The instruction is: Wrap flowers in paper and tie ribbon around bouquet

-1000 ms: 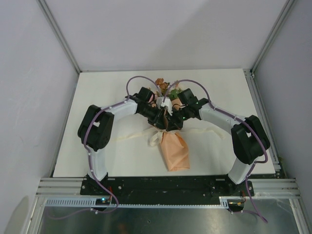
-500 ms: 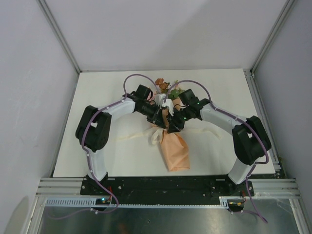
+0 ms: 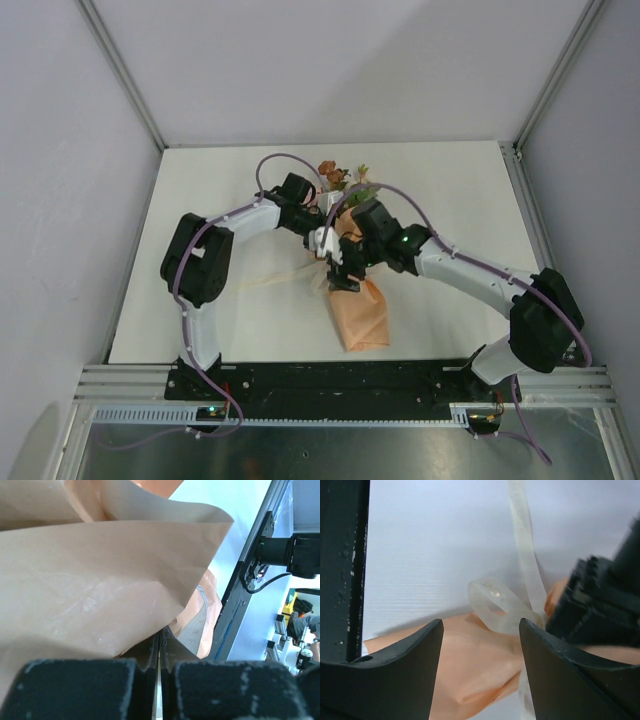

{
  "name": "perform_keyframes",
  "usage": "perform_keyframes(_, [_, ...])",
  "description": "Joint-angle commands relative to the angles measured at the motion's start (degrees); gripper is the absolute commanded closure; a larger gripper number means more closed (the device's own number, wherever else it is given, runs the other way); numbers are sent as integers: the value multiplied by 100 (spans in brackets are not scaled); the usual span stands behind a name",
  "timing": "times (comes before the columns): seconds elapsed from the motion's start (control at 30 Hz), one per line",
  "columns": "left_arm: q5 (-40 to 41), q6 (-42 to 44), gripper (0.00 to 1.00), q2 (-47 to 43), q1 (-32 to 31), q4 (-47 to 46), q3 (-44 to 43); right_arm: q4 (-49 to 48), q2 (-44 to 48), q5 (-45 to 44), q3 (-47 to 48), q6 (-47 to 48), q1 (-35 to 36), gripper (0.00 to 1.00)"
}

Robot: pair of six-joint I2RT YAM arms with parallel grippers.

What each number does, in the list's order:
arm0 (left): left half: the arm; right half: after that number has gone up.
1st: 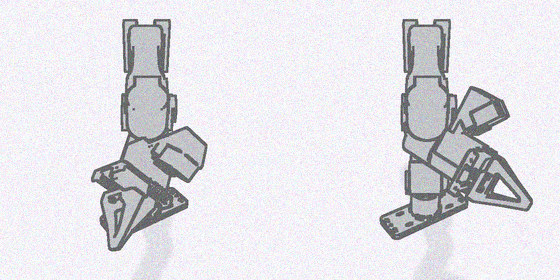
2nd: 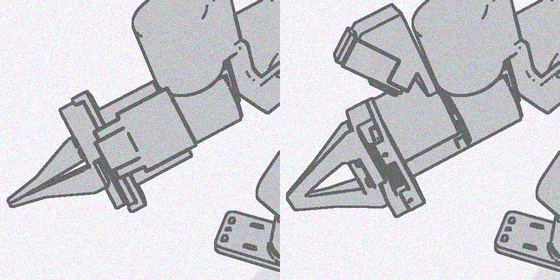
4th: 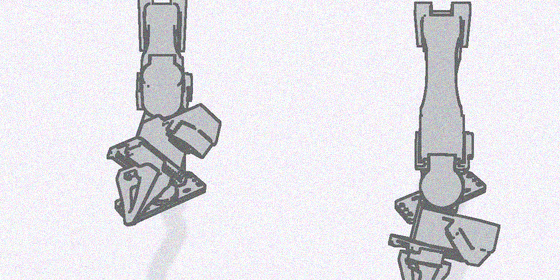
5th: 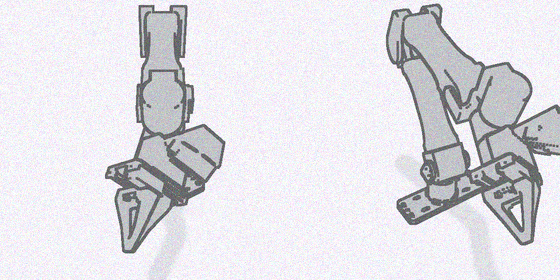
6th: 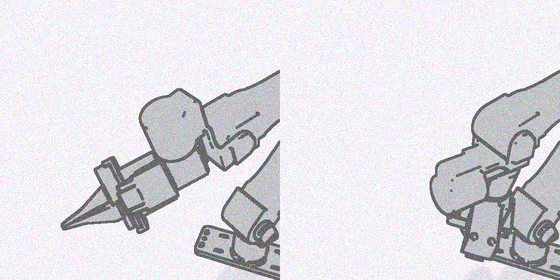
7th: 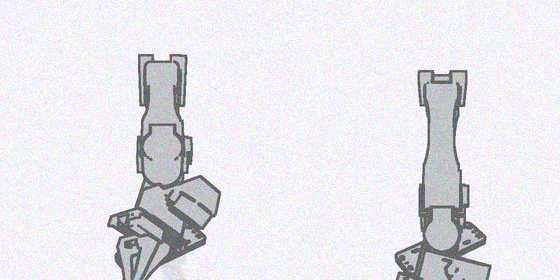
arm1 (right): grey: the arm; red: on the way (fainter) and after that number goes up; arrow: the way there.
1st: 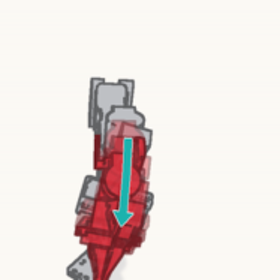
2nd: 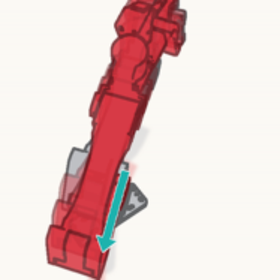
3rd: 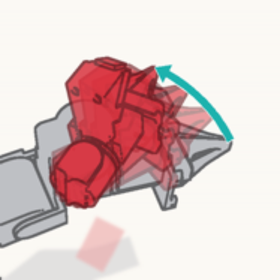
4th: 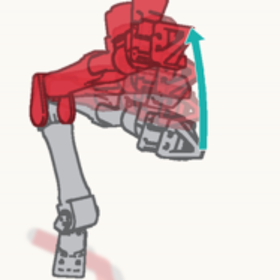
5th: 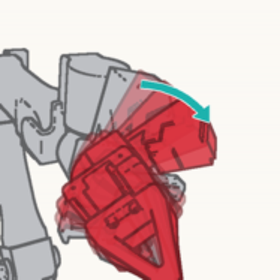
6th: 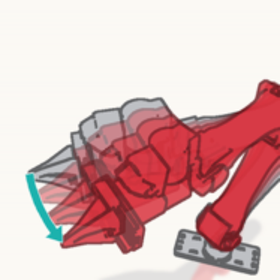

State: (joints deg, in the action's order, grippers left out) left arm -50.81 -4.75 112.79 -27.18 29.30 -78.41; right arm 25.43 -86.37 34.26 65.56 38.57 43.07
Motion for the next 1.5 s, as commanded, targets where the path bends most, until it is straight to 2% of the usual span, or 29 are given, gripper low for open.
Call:
perform_keyframes(0.0, [-102,-266,100,108,37,-26,-257,-701,20,-497,-249,933,481,30])
perform_keyframes(0.17, [1,-415,100,204,35,-23,-314,-1133,-345,-724,-340,1888,826,22])
perform_keyframes(0.37, [204,-466,100,257,44,-13,-316,-1297,-724,-765,-337,2882,981,16])
perform_keyframes(0.8, [366,-65,100,269,2,267,-237,15,-1376,-472,72,4761,823,18])
perform_keyframes(1.07, [147,-26,100,355,2,378,-279,99,-1908,-1050,359,5030,978,18])
perform_keyframes(1.3, [37,43,100,372,5,457,-336,507,-2399,-1507,786,5104,1092,30])
perform_keyframes(1.47, [94,186,100,402,10,569,-379,965,-2834,-1726,1228,5025,1129,45])
